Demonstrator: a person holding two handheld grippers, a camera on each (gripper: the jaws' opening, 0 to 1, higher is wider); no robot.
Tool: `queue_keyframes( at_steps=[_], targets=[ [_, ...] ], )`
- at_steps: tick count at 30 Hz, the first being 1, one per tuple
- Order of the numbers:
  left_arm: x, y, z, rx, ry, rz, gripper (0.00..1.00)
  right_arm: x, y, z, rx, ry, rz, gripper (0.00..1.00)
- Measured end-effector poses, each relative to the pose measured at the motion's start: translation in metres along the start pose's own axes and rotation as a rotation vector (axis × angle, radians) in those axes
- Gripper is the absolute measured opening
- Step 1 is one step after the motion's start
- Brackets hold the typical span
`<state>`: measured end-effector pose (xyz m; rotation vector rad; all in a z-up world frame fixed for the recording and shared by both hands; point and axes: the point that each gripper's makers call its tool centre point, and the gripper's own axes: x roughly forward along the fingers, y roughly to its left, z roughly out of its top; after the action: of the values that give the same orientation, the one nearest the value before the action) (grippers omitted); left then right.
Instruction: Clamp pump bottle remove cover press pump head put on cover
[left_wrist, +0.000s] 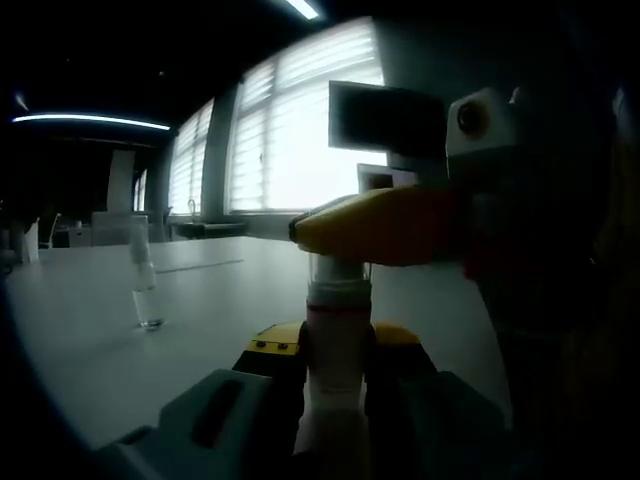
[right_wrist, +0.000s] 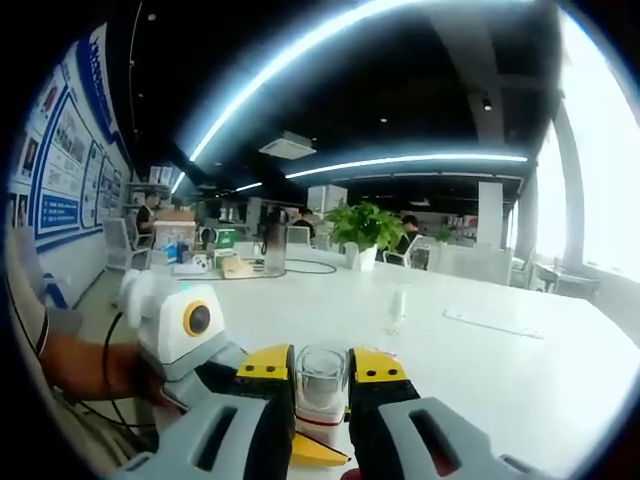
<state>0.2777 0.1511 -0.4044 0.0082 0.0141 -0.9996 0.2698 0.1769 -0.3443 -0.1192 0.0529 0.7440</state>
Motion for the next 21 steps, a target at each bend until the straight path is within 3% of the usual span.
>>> queue_keyframes(
  at_steps=[14, 21],
  targets=[
    [0.0, -0.0008, -0.0005, 0.001, 0.007, 0.001, 0.12, -0.0015, -0.001, -0.0009, 0.049, -0.009, 0.014, 0.14],
    [0.0, -0.0028, -0.0003, -0.015, 0.006, -0.003, 0.12, -0.0023, -0.0066, -0.0016, 0.118, -0.016, 0.013, 0.14]
  ],
)
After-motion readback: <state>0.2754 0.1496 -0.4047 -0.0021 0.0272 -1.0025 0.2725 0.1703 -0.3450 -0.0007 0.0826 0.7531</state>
